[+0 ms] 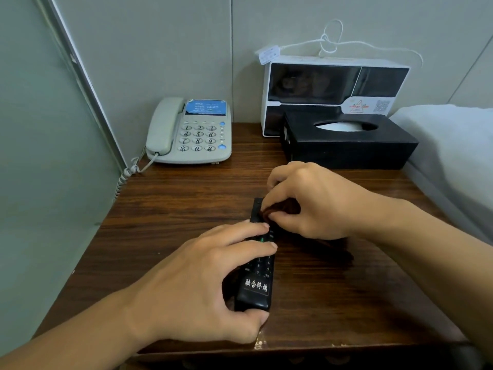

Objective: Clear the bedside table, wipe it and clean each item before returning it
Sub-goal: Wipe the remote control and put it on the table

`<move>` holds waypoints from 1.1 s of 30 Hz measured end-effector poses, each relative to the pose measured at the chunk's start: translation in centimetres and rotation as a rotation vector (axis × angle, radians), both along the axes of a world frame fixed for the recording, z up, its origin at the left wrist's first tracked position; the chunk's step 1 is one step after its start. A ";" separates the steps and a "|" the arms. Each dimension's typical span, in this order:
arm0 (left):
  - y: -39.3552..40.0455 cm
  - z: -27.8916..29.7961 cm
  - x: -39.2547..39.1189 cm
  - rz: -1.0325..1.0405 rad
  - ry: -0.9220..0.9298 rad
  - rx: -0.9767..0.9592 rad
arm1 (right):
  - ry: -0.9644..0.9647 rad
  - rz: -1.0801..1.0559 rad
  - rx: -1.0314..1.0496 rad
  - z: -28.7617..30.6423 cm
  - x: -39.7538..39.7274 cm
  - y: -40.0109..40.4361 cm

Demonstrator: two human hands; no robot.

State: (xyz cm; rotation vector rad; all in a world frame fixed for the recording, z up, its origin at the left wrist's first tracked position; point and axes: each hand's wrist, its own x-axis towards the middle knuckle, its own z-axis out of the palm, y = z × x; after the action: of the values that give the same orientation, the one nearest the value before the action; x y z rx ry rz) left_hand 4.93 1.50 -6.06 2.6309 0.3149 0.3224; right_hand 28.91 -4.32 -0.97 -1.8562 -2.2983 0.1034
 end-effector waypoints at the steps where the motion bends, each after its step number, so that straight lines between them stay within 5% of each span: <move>1: 0.0 0.0 0.0 -0.005 -0.008 -0.003 | -0.024 0.008 -0.006 0.1 -0.1 0.2; 15: -0.3 0.0 -0.1 0.020 -0.025 0.019 | -0.036 -0.076 -0.031 0.6 -1.6 0.1; 24: -0.3 0.0 -0.3 0.018 -0.032 0.007 | -0.094 -0.337 0.110 -0.1 -4.4 0.2; 33: -0.3 -0.2 -0.2 0.017 -0.031 0.016 | 0.011 0.031 -0.022 0.5 -0.5 0.4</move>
State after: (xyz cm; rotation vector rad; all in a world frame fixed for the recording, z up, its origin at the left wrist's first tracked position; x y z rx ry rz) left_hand 4.72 1.21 -6.23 2.6378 0.3256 0.3723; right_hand 28.45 -3.95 -0.48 -1.8258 -2.3279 0.1430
